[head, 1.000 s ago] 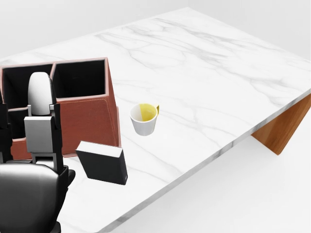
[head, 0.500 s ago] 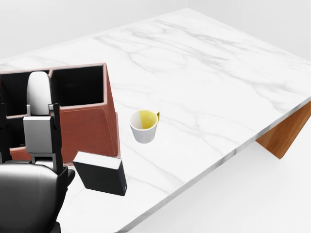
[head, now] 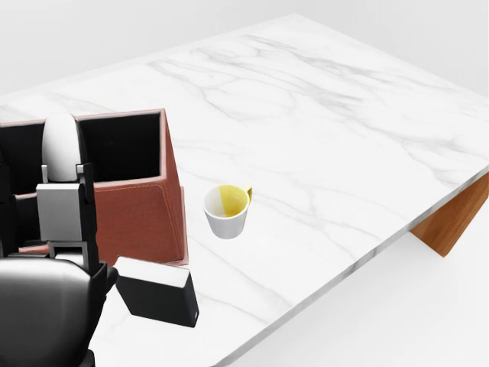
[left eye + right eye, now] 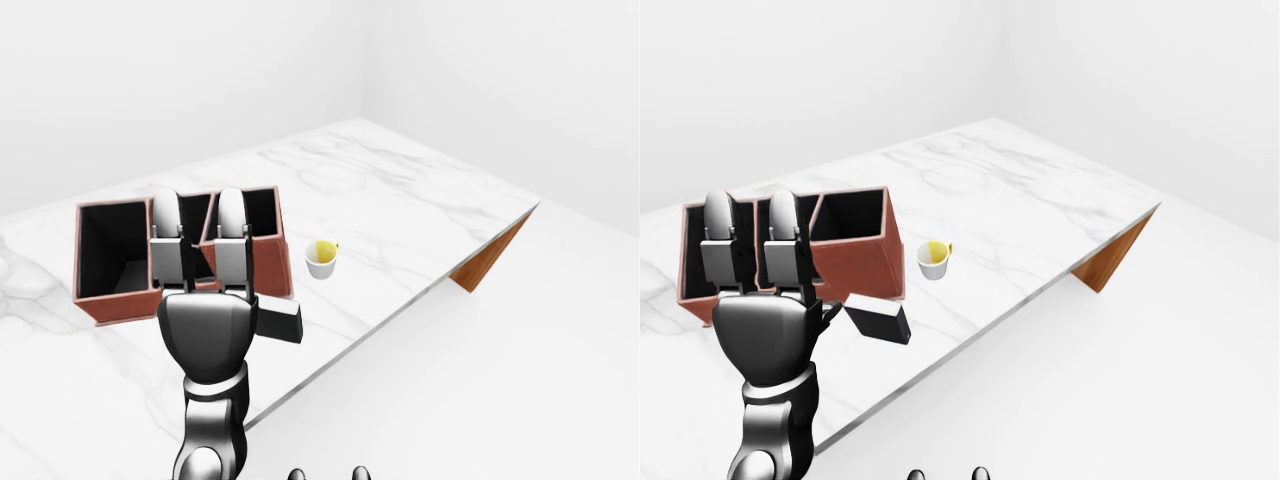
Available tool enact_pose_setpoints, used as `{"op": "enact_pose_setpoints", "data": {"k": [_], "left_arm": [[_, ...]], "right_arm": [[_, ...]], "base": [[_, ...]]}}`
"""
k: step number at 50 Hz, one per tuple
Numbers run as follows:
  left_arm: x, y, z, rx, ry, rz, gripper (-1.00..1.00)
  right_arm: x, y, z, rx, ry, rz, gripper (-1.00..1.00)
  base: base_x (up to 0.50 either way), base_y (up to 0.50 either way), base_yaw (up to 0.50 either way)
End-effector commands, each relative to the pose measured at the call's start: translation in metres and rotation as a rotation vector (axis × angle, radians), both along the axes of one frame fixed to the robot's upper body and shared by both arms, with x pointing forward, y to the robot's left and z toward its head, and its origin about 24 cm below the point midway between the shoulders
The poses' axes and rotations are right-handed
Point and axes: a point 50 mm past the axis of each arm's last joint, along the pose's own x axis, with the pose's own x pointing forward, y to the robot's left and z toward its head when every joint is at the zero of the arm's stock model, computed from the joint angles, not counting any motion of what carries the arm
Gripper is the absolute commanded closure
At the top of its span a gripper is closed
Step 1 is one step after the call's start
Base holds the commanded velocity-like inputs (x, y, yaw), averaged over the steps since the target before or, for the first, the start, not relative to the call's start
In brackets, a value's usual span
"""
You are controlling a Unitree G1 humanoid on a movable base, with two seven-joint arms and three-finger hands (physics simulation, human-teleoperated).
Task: Pick up the book and place it in the right compartment of the caddy.
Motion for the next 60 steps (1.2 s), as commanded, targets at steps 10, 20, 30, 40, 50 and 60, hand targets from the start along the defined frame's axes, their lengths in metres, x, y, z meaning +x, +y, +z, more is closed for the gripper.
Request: {"op": "enact_pose_setpoints", "data": {"k": [10,20,30,40,50,60], "left_arm": [[-0.0001,0.0,0.0006,0.0,-0.003,0.001,-1.0],[0.0003,0.0001,-0.0002,0.0,0.001,0.0,-1.0],[-0.0002,0.0001,0.0009,-0.001,-0.005,0.0,-1.0],[-0.0003,0.0002,0.0007,-0.003,-0.003,0.0,-1.0],[-0.0004,-0.0002,0.0003,-0.002,-0.001,-0.001,-1.0],[0.0008,-0.0004,-0.0009,-0.001,0.005,-0.002,-1.0]], "right_arm": [[0.0006,0.0002,-0.0008,0.002,0.006,0.002,-1.0],[0.0,0.0006,0.0003,-0.004,0.006,0.001,-1.0],[0.001,0.0007,-0.0012,-0.001,0.013,0.003,-1.0],[0.0013,0.0008,-0.002,0.002,0.012,0.006,-1.0],[0.0015,0.0008,-0.002,0.003,0.015,0.005,-1.0],[0.0018,0.0002,-0.0028,0.007,0.012,0.004,-1.0]], "base": [[0.09,-0.05,0.0],[0.1,-0.05,0.0],[0.11,-0.05,0.0],[0.14,-0.01,0.0],[0.15,0.0,0.0],[0.14,0.0,0.0]]}}
